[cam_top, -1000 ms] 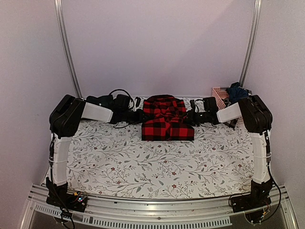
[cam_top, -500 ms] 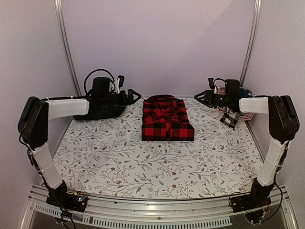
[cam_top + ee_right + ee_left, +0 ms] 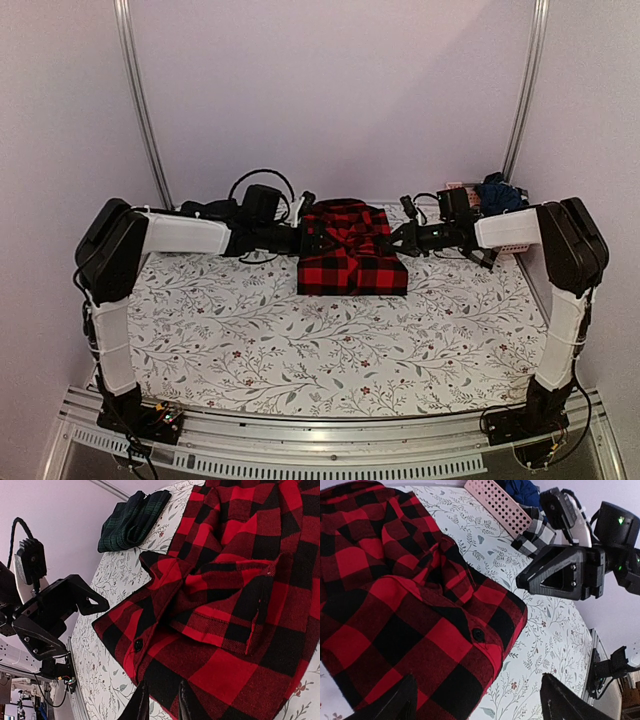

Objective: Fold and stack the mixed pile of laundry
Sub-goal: Smooth out the 2/3-rectangle-folded T-shirt at the center of the board.

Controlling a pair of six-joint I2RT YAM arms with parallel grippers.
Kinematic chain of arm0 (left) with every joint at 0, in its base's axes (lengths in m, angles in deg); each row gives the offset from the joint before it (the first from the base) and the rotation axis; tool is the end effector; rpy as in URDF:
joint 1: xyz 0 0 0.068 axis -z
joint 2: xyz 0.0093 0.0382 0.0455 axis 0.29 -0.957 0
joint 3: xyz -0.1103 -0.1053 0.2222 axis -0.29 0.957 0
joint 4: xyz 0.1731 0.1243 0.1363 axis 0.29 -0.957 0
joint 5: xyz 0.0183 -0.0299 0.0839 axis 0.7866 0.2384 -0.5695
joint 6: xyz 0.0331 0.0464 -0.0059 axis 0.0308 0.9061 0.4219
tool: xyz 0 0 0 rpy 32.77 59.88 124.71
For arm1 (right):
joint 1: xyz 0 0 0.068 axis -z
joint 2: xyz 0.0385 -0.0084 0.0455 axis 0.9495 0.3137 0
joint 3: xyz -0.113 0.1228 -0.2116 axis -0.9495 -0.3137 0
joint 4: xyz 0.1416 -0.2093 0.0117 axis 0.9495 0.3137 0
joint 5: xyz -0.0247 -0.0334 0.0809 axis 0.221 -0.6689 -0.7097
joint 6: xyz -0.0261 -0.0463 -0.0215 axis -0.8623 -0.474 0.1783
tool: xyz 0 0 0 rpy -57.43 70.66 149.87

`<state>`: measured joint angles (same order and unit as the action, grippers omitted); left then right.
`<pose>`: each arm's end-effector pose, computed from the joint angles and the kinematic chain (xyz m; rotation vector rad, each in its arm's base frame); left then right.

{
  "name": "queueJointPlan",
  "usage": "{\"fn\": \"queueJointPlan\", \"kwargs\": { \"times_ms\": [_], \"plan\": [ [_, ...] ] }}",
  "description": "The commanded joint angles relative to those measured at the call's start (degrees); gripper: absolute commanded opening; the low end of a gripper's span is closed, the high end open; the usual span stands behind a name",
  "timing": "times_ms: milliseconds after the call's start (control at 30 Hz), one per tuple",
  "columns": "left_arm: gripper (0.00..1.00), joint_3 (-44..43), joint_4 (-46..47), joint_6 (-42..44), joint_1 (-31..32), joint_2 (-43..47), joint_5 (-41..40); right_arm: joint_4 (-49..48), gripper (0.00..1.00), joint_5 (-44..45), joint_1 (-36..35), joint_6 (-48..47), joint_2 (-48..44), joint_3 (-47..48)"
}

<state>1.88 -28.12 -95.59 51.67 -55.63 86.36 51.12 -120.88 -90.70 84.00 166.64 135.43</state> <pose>0.3546 -0.2693 0.1988 0.4591 2.2015 -1.1195 0.3825 0.1622 0.1761 -0.3723 2.2654 1.2818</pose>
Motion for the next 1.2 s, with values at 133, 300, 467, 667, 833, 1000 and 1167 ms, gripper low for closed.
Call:
{"fn": "queueJointPlan", "kwargs": {
  "times_ms": [133,300,467,667,833,1000,1167],
  "plan": [
    [0.75,-1.5,-2.4,-1.9,0.7,-7.2,4.7,7.8,0.17,2.3,-2.2,-5.7,7.9,3.0],
    [0.7,5.7,-2.3,-1.9,2.1,-7.7,3.9,8.0,0.15,3.6,-2.5,-6.2,8.4,-4.4],
    [0.69,12.2,-3.4,0.0,4.2,-6.9,1.6,8.5,0.17,3.6,-3.0,-6.8,5.1,-11.9],
    [0.82,17.6,-0.7,0.5,3.0,3.3,-1.3,7.5,0.27,3.5,-3.0,-7.0,-4.6,-14.1],
    [0.87,13.7,-3.0,3.4,2.9,9.4,-3.2,5.0,0.25,1.2,-3.2,-4.3,-9.7,-12.4],
    [0.73,8.6,1.9,0.5,3.6,4.6,5.0,1.6,0.22,-1.0,-5.9,-1.0,-6.6,-8.4],
    [0.61,7.3,8.5,-3.2,6.3,-1.9,10.9,-0.8,0.19,-0.5,-9.8,1.1,-0.1,-7.3]
  ]
}}
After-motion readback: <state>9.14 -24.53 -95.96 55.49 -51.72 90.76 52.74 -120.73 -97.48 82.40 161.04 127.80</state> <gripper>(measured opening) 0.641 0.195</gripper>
